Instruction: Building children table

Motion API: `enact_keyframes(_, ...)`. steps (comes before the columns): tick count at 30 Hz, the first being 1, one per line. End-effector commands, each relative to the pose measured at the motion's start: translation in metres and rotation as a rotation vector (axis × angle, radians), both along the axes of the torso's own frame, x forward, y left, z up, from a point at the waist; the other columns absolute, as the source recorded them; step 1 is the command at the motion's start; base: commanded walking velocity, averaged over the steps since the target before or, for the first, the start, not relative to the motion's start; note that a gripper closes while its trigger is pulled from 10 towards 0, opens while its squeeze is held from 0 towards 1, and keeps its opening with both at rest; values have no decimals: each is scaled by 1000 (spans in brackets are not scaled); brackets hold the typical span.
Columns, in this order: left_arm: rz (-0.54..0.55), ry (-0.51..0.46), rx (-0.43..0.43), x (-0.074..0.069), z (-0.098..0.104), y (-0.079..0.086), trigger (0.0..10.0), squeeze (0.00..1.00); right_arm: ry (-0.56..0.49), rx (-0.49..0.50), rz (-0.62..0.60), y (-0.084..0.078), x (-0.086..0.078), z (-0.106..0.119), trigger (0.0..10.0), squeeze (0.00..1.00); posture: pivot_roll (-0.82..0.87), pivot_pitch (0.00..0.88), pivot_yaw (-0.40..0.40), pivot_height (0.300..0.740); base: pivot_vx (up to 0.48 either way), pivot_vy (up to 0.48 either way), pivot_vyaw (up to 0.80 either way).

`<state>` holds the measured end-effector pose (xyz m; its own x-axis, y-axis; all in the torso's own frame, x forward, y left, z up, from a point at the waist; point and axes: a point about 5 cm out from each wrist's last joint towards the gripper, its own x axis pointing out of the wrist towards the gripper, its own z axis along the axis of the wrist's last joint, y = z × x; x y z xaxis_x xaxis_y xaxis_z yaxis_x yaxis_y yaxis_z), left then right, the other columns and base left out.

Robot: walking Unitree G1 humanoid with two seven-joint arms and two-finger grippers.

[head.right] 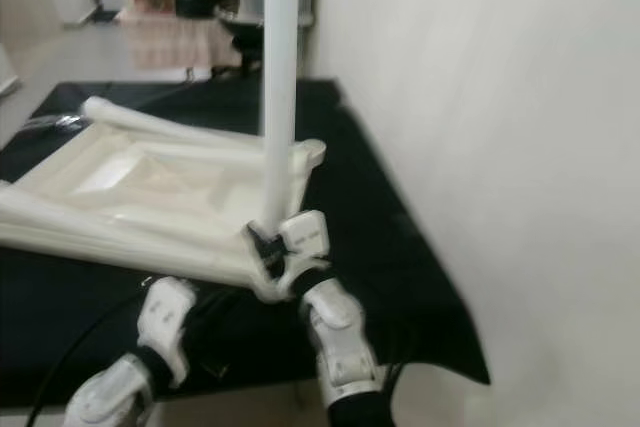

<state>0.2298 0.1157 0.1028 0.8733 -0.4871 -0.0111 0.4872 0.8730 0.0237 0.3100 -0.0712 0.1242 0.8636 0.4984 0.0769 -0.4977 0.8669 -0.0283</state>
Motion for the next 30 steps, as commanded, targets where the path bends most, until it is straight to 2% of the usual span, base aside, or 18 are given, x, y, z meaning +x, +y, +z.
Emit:
enact_keyframes(1,7,20,17,-1,-4,3,10000,0,39,-19,0,-1,-2,-7,0,0,-4,0,-44,740,0,0,0)
enact_keyframes(4,6,17,12,0,-4,2,10000,0,49,-33,-20,-2,-2,-6,0,0,-8,0,-43,740,0,0,0)
enact_keyframes(5,4,18,11,0,-4,2,10000,0,57,-58,-40,-1,-2,-7,431,0,0,0,-44,740,0,0,0)
enact_keyframes(6,3,20,10,0,-4,2,10000,0,63,-76,-55,-1,-2,-7,431,0,0,0,-44,740,0,0,0)
enact_keyframes(7,6,18,11,0,-3,2,10000,0,61,-70,-46,2,-6,-5,10000,165,3,0,-45,740,0,0,0)
enact_keyframes(8,6,18,11,0,-3,2,10000,0,61,-70,-46,2,-6,-5,10000,165,3,0,-45,740,0,0,0)
enact_keyframes(9,8,17,12,0,-3,2,10000,0,59,-65,-42,4,-8,-3,10000,1000,3,0,-45,740,0,0,0)
enact_keyframes(11,8,17,12,0,-3,2,10000,0,59,-65,-42,4,-8,-3,10000,1000,3,0,-45,740,0,0,0)
enact_keyframes(14,8,15,11,1,-3,1,10000,0,73,-15,14,8,-7,1,10000,1000,8,0,-43,740,0,0,0)
enact_keyframes(15,6,16,8,2,-3,-1,10000,0,87,32,187,14,2,9,10000,459,9,0,-40,740,0,0,0)
enact_keyframes(16,5,16,7,2,-3,-1,10000,0,88,43,287,15,4,13,10000,0,9,0,-40,740,0,0,0)
enact_keyframes(17,5,16,7,2,-3,-1,10000,0,88,43,287,15,4,13,10000,0,9,0,-40,740,0,0,0)
enact_keyframes(19,3,17,5,2,-3,-2,10000,0,82,19,475,12,7,19,10000,0,8,0,-40,740,0,0,0)
enact_keyframes(21,1,17,2,2,-3,-3,10000,0,74,-46,606,3,9,22,10000,0,8,0,-44,740,0,0,0)
enact_keyframes(23,1,17,2,2,-3,-3,10000,0,74,-46,606,3,9,22,10000,0,8,0,-44,740,0,0,0)
enact_keyframes(25,0,18,-1,2,-4,-4,10000,0,85,-114,693,-7,14,22,10000,0,12,0,-47,740,0,0,0)
enact_keyframes(28,3,16,-5,2,-3,-5,10000,0,132,-124,736,-21,32,31,10000,0,26,0,-60,740,0,0,0)
enact_keyframes(30,4,16,-6,1,-3,-5,10000,0,150,-119,752,-24,36,33,10000,0,29,0,-61,740,0,0,0)
